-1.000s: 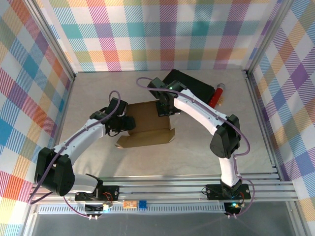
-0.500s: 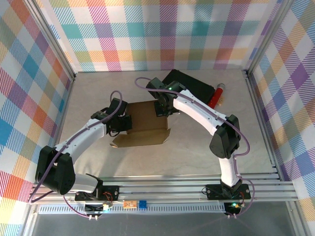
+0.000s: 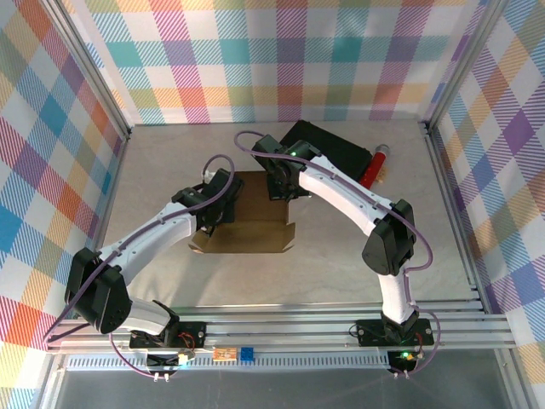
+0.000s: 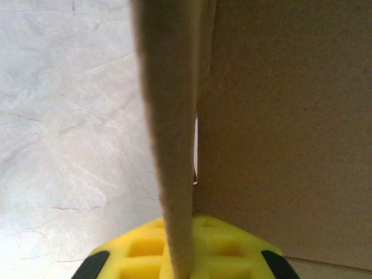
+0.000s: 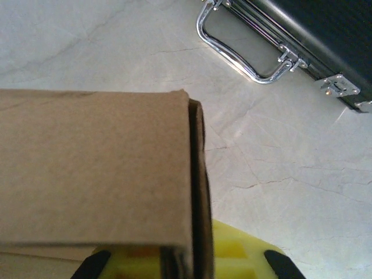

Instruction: Fold the paper box

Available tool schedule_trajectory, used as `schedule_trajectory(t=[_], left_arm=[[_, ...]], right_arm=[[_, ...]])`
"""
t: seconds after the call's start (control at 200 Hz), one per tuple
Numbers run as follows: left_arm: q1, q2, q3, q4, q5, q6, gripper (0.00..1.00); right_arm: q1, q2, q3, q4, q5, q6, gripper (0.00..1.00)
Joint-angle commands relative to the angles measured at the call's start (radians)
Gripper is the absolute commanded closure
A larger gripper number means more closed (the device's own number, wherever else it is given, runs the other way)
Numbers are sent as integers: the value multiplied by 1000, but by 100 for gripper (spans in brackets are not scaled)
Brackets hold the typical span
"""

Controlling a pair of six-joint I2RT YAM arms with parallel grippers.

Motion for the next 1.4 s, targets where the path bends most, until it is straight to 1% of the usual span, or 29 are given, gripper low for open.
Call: schedule_trajectory(t=[0.0, 0.01, 0.05, 0.08, 0.13, 0.19, 0.34, 0.46, 0.53, 0.625, 0.68, 0.815, 0.875, 0.93, 1.01, 1.205, 1.32, 1.395], left_arm=[[6, -30, 29, -81, -154, -1, 95], [6, -33, 32, -81, -150, 0, 90], [6, -48, 43, -74, -118, 3, 64], [10, -57, 55, -72, -84, 1, 51], [20, -64, 97, -90, -26, -13, 39], [31, -70, 166, -136, 27, -47, 33], [46, -78, 307, -222, 137, -140, 31], [62, -99, 368, -306, 170, -241, 34], [78, -135, 381, -346, 192, -310, 35], [98, -178, 389, -390, 274, -403, 38], [102, -194, 391, -427, 309, -482, 39], [103, -211, 376, -520, 406, -633, 39], [101, -233, 349, -517, 446, -700, 39], [91, -254, 327, -487, 454, -754, 38], [82, -255, 326, -434, 457, -784, 35], [48, -156, 372, -358, 464, -797, 32], [15, -97, 375, -338, 476, -794, 33], [4, -73, 360, -334, 479, -794, 37]], right_arm=[[3, -29, 4, -85, 16, 31, 100], [3, -31, 1, -81, 15, 31, 100], [3, -41, -11, -70, 11, 33, 100], [2, -47, -18, -64, 7, 36, 100], [-3, -53, -24, -58, 2, 44, 100], [-6, -57, -31, -51, -5, 48, 100], [-8, -57, -33, -44, -10, 54, 100], [-19, -61, -51, -25, -19, 83, 100], [-36, -68, -73, -4, -37, 116, 100], [-81, -81, -125, 49, -86, 183, 100], [-110, -89, -156, 87, -111, 222, 100], [-151, -103, -202, 171, -122, 297, 100], [-157, -101, -205, 186, -112, 326, 100], [-157, -98, -211, 200, -109, 347, 100], [-157, -91, -227, 219, -115, 369, 100], [-155, -87, -274, 237, -123, 413, 100], [-155, -94, -300, 252, -131, 434, 100], [-154, -91, -299, 250, -134, 445, 100]])
